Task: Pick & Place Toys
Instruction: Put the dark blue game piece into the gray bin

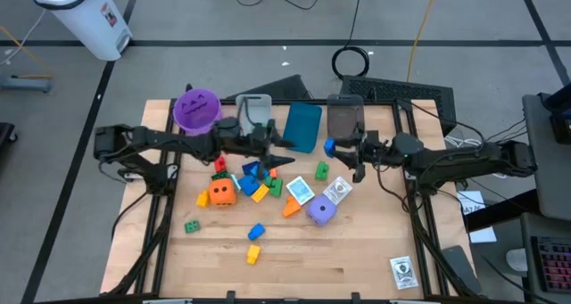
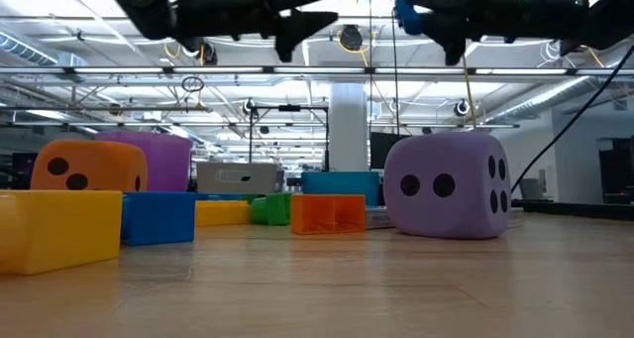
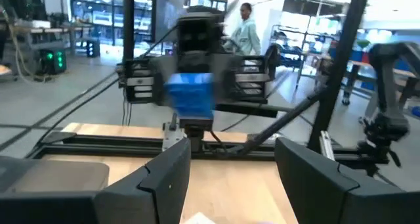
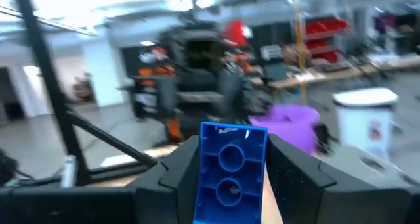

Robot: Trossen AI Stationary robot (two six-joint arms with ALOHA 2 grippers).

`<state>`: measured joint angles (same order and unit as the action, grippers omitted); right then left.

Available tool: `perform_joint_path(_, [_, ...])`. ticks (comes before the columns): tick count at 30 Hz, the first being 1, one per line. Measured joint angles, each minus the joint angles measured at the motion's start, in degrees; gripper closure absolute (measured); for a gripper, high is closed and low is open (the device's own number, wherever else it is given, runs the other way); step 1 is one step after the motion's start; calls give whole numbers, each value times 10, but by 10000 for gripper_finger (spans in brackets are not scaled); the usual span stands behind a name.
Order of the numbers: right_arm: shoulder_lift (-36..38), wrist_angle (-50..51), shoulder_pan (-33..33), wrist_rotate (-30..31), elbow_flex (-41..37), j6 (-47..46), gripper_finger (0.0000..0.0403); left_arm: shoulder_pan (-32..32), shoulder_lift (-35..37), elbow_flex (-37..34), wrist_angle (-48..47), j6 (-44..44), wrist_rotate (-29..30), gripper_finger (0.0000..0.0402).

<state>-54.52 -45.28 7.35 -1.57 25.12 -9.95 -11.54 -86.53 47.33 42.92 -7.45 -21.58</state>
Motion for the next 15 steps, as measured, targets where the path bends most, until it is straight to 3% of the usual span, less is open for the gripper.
perform_joint_path(9, [-34, -62, 0, -17, 0, 17, 254, -16, -115, 131, -26, -33, -55, 172])
perform_joint_path(15, [-35, -74, 0, -17, 0, 21, 253, -16, -165, 196, -54, -17, -59, 172])
